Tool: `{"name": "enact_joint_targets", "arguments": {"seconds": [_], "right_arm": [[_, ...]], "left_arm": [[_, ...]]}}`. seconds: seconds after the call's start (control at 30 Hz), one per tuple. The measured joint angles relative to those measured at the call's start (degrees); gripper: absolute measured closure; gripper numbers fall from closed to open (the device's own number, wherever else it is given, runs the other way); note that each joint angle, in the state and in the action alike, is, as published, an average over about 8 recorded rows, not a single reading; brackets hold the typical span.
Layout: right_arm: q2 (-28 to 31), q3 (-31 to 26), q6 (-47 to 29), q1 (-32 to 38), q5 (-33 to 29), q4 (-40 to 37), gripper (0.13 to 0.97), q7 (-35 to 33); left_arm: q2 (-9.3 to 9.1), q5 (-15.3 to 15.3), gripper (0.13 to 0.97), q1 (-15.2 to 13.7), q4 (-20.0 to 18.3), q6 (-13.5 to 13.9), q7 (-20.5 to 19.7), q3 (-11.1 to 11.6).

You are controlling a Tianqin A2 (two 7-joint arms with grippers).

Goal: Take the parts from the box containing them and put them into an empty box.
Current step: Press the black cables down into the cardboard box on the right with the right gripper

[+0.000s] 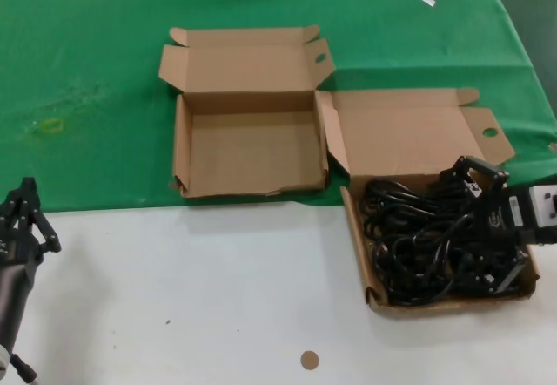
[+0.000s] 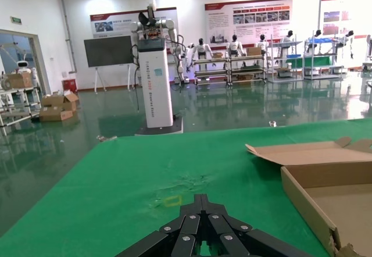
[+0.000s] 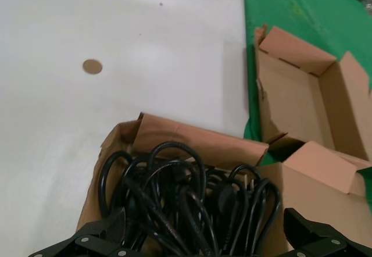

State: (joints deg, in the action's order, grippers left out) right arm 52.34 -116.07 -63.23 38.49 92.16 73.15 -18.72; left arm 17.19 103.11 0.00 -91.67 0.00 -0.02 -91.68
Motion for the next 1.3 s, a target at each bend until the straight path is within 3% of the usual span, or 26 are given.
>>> {"name": "enact_joint_targets", "arguments": {"seconds": [0.33, 0.63, 0.93, 1.2, 1.3], "right_arm": [[-2.0, -0.4, -2.1, 2.7, -2.6, -4.7, 0.146, -2.9], [-2.8, -0.7, -3.2, 4.0, -4.5, -7.3, 0.232, -3.4], [-2.4, -0.6, -4.2, 4.0, -5.4, -7.1, 0.390, -2.7], [-2.1, -0.2, -4.3, 3.6, -5.9, -6.4, 0.612, -2.1], [-2.0, -0.1, -4.2, 3.4, -6.1, -6.2, 0.612, -2.0]], "left_arm": [[0.00, 0.0, 0.953, 0.0, 0.0, 0.0, 0.0, 0.0], [0.00, 0.0, 0.953, 0.0, 0.0, 0.0, 0.0, 0.0], [0.00, 0.0, 0.953, 0.0, 0.0, 0.0, 0.0, 0.0], [0.00, 0.0, 0.953, 0.0, 0.0, 0.0, 0.0, 0.0], [0.00, 0.0, 0.953, 0.0, 0.0, 0.0, 0.0, 0.0]]}}
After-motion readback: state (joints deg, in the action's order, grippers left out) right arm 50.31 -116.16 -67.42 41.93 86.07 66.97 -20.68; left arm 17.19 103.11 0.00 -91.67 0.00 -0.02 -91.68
